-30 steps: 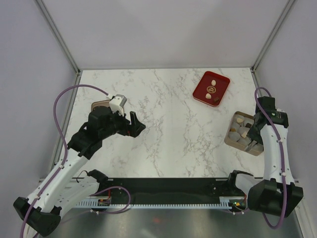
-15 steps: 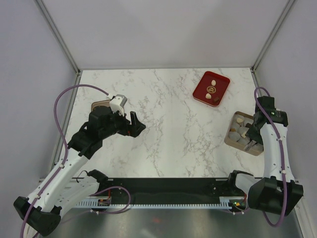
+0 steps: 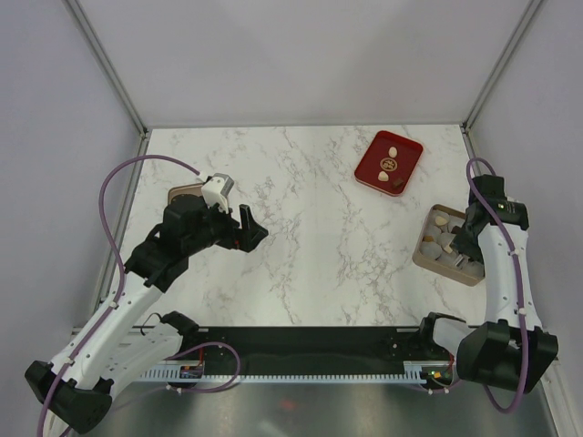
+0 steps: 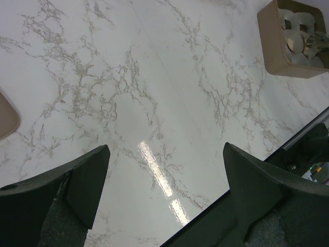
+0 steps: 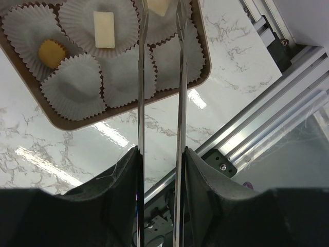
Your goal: Pack the chocolate
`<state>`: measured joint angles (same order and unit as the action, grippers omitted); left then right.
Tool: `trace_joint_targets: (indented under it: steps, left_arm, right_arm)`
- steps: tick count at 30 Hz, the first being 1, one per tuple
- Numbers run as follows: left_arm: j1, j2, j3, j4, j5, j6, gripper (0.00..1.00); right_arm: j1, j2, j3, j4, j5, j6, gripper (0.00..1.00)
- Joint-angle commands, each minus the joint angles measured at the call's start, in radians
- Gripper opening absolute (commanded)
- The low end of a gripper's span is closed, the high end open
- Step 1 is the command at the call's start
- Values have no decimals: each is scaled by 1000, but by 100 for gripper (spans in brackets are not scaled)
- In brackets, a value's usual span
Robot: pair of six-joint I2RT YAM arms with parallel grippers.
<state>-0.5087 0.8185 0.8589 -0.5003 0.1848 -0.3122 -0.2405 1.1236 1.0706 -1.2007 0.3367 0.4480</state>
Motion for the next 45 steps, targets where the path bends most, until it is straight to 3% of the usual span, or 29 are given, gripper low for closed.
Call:
trace_joint_targets:
  steps: [1,9,18,26,36,45]
  left_arm:
    - [-5,-4,2,5,-10,16,99]
    - [-7,-2,5,5,-8,18,99]
    - [-7,-16,5,3,-39,30,99]
    - [-7,-10,9,-3,-76,39,99]
    - [-7,5,11,-6,-93,44,99]
    - [-7,27,17,-12,-107,48,99]
  right_arm:
    - [-5,1,46,26,-2,-15,46]
    - [-3,27,238,-10,-47,-23,46]
    - [44,80,315,169,-245,-60,46]
    - [268,284,376,331,-191,-98,50]
    - [291,600,497,513,-203,-235,53]
    - [313,798,664,546,-194,-319,54]
